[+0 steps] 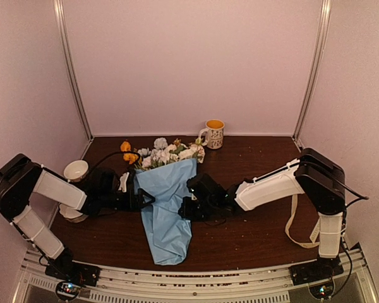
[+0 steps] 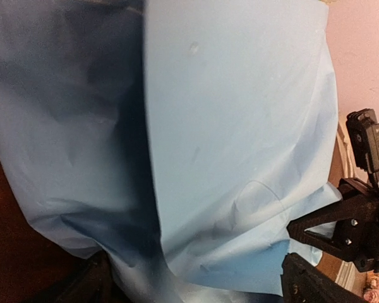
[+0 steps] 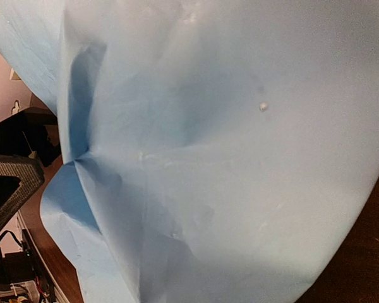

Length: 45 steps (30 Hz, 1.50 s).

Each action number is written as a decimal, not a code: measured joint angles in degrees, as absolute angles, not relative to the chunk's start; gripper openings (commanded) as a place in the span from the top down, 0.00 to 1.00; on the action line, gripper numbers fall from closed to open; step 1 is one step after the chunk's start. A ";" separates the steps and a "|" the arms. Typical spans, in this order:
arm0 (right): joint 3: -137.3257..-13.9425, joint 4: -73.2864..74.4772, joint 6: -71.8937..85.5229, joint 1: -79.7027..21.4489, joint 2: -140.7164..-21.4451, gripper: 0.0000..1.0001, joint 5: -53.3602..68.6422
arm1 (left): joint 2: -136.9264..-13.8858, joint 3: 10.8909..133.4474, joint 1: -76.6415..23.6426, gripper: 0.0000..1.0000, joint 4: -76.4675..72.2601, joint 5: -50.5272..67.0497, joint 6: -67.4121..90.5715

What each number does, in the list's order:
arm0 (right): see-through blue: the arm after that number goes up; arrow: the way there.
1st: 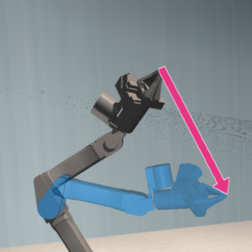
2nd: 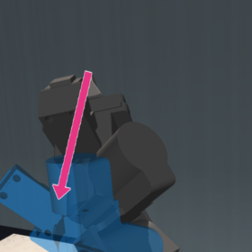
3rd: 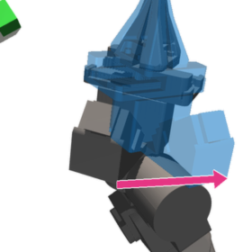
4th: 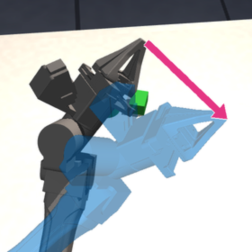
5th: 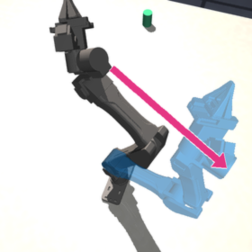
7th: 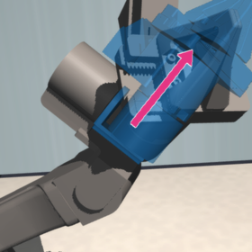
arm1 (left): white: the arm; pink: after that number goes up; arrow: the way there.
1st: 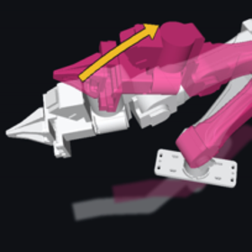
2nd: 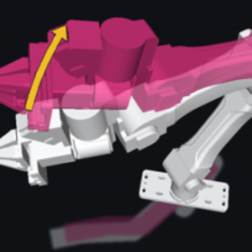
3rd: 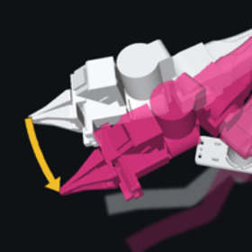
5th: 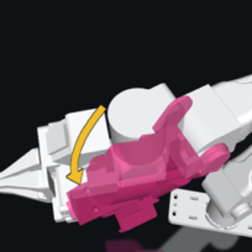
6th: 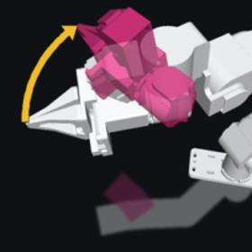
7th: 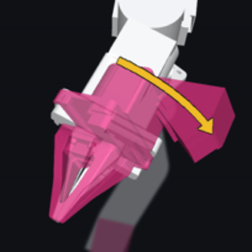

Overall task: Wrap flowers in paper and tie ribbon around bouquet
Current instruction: Fold the two-thirds-folded wrapping paper at the center of the board, then pick up the ribbon from the corner of the board.

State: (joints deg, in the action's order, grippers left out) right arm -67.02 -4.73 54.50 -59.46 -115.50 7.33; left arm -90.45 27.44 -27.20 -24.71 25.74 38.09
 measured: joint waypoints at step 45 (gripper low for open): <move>-28.56 34.96 62.17 -35.48 -69.93 0.39 -12.32 | -91.79 27.86 -29.69 1.00 -20.82 26.15 37.56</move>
